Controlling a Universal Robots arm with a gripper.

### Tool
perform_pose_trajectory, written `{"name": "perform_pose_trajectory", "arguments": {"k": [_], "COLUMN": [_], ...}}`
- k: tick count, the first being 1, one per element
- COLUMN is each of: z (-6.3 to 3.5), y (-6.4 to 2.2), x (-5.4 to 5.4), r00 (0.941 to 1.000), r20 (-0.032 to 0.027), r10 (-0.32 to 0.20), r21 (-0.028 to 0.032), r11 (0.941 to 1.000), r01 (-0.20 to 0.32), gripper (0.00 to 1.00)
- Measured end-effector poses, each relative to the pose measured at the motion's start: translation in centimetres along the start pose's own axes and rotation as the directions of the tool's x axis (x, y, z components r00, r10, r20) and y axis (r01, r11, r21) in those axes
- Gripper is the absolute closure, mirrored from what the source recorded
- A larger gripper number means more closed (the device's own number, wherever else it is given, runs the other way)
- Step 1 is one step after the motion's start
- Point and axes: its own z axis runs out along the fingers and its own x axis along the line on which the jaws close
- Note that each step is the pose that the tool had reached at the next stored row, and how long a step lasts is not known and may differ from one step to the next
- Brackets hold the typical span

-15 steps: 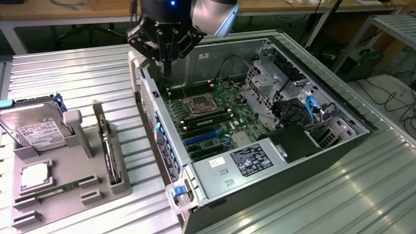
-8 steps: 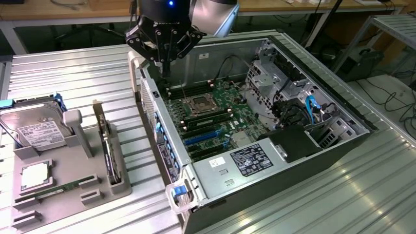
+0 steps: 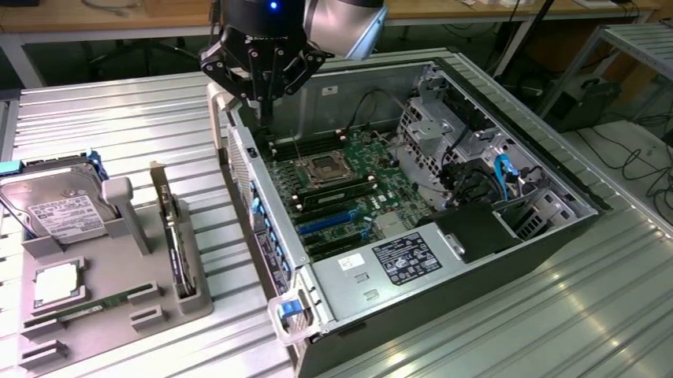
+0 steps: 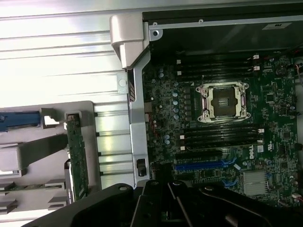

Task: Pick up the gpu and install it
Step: 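Reach for the gpu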

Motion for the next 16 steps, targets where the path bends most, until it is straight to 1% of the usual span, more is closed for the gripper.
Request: {"name": "perform_pose_trajectory", "arguments": {"k": [16], "z": [-0.02], "y": [-0.15], "x": [0.79], "r00": [1.0000], "r20": [0.0000], "r10": [0.000], "r21": [0.0000], "r11": [1.0000], "r01": [0.000], "gripper": [0.89]}}
